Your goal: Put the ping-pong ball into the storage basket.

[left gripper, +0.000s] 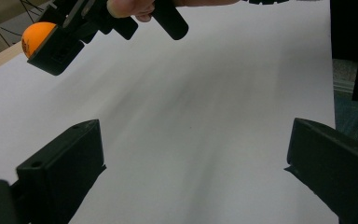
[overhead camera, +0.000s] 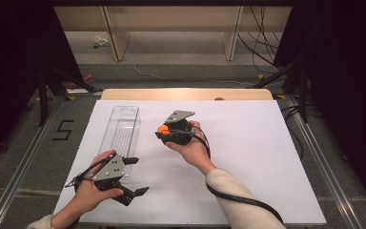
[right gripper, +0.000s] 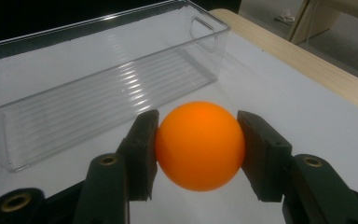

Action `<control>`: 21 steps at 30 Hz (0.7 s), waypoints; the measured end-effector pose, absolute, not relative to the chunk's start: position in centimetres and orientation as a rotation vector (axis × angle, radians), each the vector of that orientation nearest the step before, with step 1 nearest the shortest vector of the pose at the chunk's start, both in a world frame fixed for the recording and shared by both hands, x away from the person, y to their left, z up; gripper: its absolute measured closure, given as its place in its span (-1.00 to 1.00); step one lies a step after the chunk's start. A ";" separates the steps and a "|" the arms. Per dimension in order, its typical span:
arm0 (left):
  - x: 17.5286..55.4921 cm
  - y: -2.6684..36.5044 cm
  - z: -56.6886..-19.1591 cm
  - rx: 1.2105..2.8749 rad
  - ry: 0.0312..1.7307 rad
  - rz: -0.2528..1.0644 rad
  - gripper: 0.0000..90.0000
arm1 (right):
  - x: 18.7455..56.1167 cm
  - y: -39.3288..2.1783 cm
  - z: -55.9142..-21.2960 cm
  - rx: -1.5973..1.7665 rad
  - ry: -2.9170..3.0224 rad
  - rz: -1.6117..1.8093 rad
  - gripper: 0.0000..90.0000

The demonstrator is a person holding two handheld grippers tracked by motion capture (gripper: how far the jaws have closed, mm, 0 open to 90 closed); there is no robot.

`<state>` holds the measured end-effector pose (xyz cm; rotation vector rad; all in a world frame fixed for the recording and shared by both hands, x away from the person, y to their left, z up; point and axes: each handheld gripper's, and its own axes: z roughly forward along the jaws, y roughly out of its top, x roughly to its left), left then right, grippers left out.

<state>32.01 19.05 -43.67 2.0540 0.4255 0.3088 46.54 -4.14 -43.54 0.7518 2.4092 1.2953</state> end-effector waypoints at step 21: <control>32.0 19.0 -43.6 2.054 0.422 0.309 -0.93 | 46.5 -3.3 -43.4 0.736 2.410 1.305 0.14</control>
